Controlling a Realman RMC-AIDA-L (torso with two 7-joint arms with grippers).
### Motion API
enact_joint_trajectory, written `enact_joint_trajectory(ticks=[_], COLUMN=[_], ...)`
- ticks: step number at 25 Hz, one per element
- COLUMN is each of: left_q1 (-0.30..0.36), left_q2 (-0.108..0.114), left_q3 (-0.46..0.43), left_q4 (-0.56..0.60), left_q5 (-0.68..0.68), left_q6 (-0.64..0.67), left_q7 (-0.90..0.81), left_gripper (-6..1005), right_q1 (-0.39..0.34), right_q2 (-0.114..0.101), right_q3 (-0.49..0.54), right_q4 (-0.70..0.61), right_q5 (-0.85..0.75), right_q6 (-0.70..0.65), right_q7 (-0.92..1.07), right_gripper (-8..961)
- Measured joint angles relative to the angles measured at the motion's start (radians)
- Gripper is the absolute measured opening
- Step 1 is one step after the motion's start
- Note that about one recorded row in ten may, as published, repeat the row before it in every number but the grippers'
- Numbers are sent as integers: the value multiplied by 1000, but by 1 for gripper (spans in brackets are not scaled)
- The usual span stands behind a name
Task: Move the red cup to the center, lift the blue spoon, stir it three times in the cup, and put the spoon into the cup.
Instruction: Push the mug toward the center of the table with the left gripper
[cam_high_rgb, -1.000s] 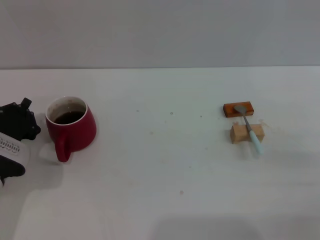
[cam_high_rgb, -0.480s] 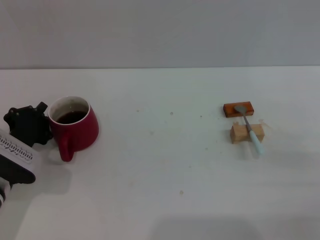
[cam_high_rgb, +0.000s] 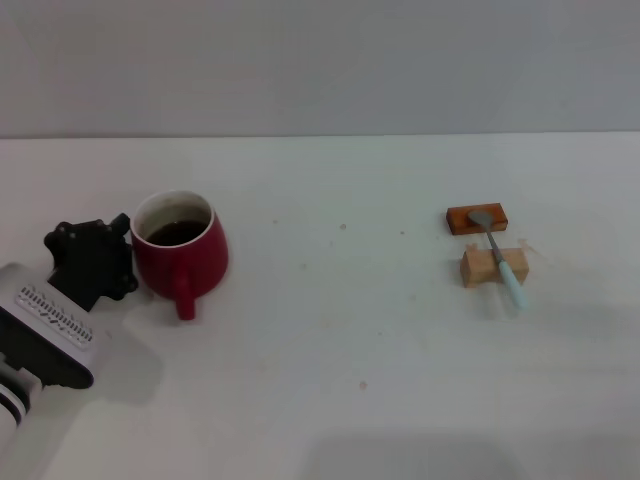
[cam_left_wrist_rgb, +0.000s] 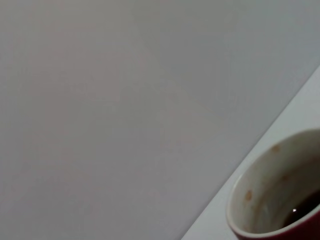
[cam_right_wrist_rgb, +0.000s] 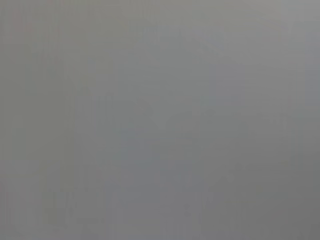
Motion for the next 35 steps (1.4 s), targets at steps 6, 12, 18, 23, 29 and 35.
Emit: enact_joint_trajectory(ticks=[6,12,18,23,29,35], left_q1=[-3,-5,-9,-29,-54,-70], left_q2=[-4,-6,-2,-1,-2,-5], left_q3=[52,82,67,48,65,99], left_q4=[-5,-17,2,18,17,9], left_q5=[0,0,-7,-4,-1,-1], left_q6=[23,25,16,-16,-33,-36], left_q7=[-2,-2,0,0,0,0], left_gripper=[-2,-2,-3,-3,-2,-3], right_q1=[-3,-6,-8,-8,-8,-9], right_q2=[0,0,0,0,0,1], right_q3=[-1,-2,-3,-2,-2,-2], right_q4=[0,0,0,0,0,0], right_q5=[0,0,0,0,0,0], right_q6=[0,0,0,0,0,0], right_q7=[0,0,0,0,0,0], right_gripper=[714,714,715,716,716,717])
